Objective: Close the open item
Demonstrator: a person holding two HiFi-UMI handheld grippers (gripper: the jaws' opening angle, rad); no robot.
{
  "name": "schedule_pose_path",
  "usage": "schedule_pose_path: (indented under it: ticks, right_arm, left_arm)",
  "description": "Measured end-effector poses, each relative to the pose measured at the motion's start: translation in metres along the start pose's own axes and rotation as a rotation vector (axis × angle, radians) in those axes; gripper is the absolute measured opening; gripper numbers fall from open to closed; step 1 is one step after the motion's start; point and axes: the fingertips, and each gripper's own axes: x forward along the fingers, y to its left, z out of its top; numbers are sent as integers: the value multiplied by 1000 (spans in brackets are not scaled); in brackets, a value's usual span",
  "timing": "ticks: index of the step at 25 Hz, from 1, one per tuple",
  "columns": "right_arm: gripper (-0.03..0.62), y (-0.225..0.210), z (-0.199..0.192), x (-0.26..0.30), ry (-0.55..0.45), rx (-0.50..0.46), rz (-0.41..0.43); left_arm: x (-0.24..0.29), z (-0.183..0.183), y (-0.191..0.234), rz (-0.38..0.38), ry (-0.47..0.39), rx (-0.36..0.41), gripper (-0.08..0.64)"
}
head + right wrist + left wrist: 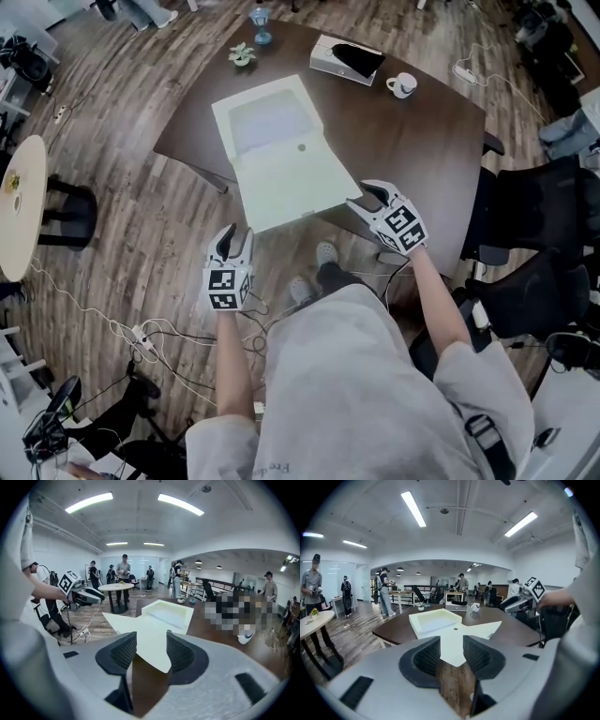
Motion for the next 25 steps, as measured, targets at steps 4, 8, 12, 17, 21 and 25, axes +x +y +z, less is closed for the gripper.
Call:
schedule_pose_path:
  ticks: [4, 8, 12, 17, 21, 25]
  right_arm:
    - [217, -2, -18, 15, 55, -91, 81]
    - [247, 1, -37, 29, 103, -164, 169]
    - [284, 0, -47, 38, 95, -151, 250]
    - [325, -6, -67, 53, 168, -320, 291]
    - [331, -15, -80, 63, 221, -477, 291]
    - [279, -23, -72, 73, 182, -427, 303]
  left_arm:
    - [13, -11, -6, -51, 38, 93, 165]
    - [28, -27, -12, -124, 59, 244, 226]
    - [42, -45, -20, -196, 120, 334, 251]
    - [61, -62, -24, -257, 211, 460, 264]
    - [71, -78, -18, -263, 285, 599, 264]
    - [83, -74, -3, -213, 289, 588, 261]
